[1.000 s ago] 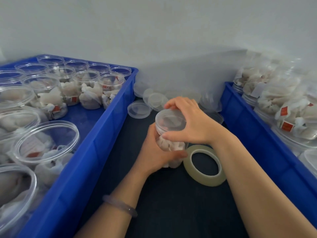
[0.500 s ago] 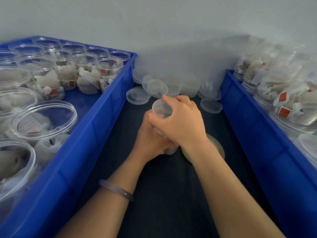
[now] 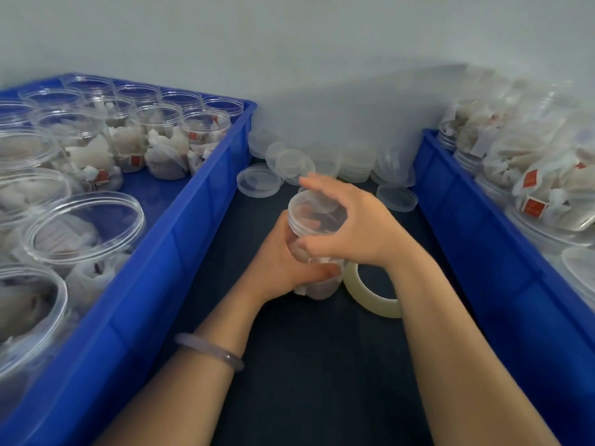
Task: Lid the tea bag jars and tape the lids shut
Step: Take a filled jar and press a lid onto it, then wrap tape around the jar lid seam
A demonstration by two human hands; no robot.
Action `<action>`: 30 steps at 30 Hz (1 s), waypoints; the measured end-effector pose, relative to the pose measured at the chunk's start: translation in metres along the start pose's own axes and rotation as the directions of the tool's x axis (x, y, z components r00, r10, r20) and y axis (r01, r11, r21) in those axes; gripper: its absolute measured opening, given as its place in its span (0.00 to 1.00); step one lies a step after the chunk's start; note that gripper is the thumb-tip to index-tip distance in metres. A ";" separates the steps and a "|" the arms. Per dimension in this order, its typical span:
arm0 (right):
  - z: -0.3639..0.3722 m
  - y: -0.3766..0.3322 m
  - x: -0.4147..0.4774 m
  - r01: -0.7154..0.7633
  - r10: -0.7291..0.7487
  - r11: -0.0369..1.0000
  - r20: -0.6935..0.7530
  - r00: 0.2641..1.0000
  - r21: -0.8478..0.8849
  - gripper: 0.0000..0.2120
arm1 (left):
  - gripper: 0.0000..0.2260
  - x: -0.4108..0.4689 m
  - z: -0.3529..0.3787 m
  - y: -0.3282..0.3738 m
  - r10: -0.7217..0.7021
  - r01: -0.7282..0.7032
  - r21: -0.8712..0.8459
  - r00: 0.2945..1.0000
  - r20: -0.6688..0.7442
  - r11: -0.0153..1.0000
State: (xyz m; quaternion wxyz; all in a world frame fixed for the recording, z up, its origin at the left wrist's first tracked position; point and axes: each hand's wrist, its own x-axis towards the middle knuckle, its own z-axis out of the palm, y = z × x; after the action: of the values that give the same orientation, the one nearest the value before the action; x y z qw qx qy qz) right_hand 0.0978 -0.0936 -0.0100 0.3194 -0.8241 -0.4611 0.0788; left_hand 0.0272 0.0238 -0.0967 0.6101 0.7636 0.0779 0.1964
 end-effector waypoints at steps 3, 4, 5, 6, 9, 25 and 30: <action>0.010 0.005 0.006 -0.057 0.062 0.998 -0.170 0.984 0.037 0.36 | 0.30 0.008 0.011 0.002 0.031 -0.025 0.099 0.998 -0.061 0.995; 0.014 0.005 0.006 -0.081 0.085 0.996 -0.230 0.969 0.026 0.36 | 0.27 0.009 0.013 0.002 0.045 -0.036 0.107 0.996 -0.079 0.994; 0.019 0.005 0.005 -0.098 0.096 0.995 -0.277 0.956 0.007 0.35 | 0.24 0.009 0.014 0.002 0.053 -0.043 0.107 0.994 -0.091 0.993; 0.023 0.004 0.004 -0.101 0.089 0.995 -0.314 0.945 -0.022 0.35 | 0.23 0.009 0.014 0.002 0.066 -0.055 0.117 0.993 -0.094 0.992; 0.029 0.002 -0.001 -0.063 0.026 0.993 -0.346 0.938 -0.098 0.34 | 0.19 0.006 0.012 0.002 0.129 -0.118 0.183 0.990 -0.048 0.976; 0.015 0.072 -0.074 -0.373 0.414 0.870 0.069 0.908 -0.323 0.27 | 0.62 -0.012 0.010 0.007 -0.222 0.278 0.132 0.917 -0.333 0.951; 0.013 0.067 -0.078 -0.326 0.360 0.924 -0.167 0.918 0.200 0.03 | 0.18 -0.034 0.013 0.028 0.622 -0.419 0.507 0.704 -0.342 0.753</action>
State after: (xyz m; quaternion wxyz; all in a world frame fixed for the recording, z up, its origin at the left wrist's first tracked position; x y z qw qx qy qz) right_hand 0.0966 -0.1757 -0.0732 0.4139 -0.8660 -0.2662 0.0889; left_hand -0.0016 -0.0069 -0.0789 0.3205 0.7828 0.0440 0.5315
